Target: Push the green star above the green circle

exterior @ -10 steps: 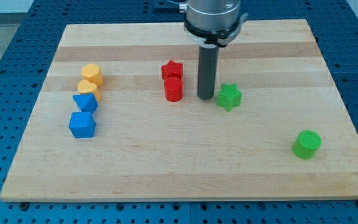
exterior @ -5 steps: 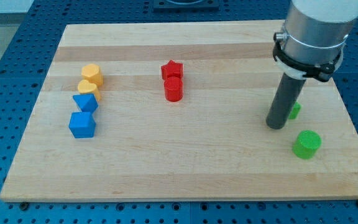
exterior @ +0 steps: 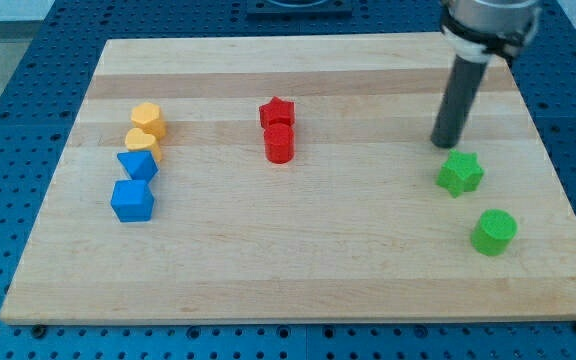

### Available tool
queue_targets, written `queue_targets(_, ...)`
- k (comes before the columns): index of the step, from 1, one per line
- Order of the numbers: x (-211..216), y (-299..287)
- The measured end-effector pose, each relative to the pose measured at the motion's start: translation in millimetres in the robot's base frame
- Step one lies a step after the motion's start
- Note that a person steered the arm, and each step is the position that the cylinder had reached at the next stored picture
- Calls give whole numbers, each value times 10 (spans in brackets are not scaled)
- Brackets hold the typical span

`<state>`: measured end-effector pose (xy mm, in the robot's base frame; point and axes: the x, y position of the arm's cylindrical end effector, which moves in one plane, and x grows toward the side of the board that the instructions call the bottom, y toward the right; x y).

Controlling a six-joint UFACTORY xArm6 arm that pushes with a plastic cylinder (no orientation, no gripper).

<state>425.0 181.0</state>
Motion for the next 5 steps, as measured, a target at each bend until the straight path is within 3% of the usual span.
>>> queue_targets(2,461,113)
queue_targets(5,651,115)
